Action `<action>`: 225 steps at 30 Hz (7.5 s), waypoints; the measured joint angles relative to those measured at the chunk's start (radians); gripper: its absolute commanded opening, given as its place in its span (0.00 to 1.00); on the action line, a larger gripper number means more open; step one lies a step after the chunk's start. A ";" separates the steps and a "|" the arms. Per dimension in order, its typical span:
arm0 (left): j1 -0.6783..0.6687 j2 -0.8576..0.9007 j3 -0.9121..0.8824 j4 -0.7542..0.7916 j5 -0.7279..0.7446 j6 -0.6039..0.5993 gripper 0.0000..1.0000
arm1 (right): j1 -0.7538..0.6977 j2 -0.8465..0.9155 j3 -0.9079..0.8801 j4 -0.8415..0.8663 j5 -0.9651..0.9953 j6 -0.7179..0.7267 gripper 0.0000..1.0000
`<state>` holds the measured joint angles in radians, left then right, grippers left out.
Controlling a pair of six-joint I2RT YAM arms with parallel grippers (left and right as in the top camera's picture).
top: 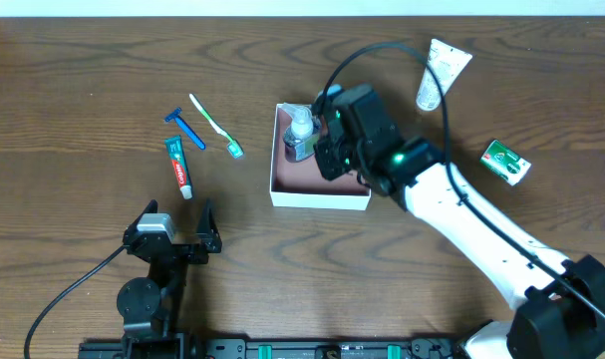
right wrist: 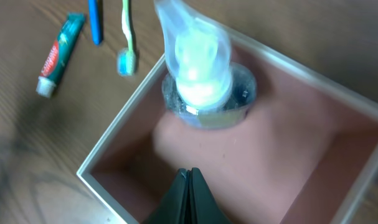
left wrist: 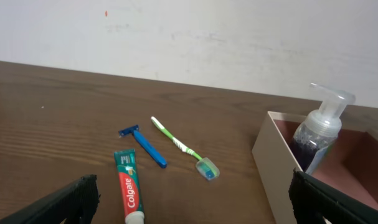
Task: Pack container
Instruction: 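Lower the soap bottle into the box's back-left corner with the right gripper, then open the right gripper and withdraw it from the box, then move the right gripper to the white Pantene tube and grasp it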
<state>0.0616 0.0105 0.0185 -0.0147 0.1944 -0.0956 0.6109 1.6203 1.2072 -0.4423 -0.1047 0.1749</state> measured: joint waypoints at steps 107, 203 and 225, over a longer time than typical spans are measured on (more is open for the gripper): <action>0.000 0.000 0.000 0.000 0.000 0.000 0.98 | 0.054 0.301 -0.085 0.544 0.142 -0.054 0.01; 0.000 0.000 0.000 0.000 0.000 0.000 0.98 | -0.106 0.096 -0.036 -0.132 0.261 0.161 0.01; 0.000 0.000 0.000 0.000 0.000 0.000 0.98 | -0.204 0.027 0.204 -0.163 0.240 0.045 0.79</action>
<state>0.0616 0.0105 0.0185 -0.0143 0.1944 -0.0956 0.4072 1.6478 1.4109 -0.6048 0.1356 0.2199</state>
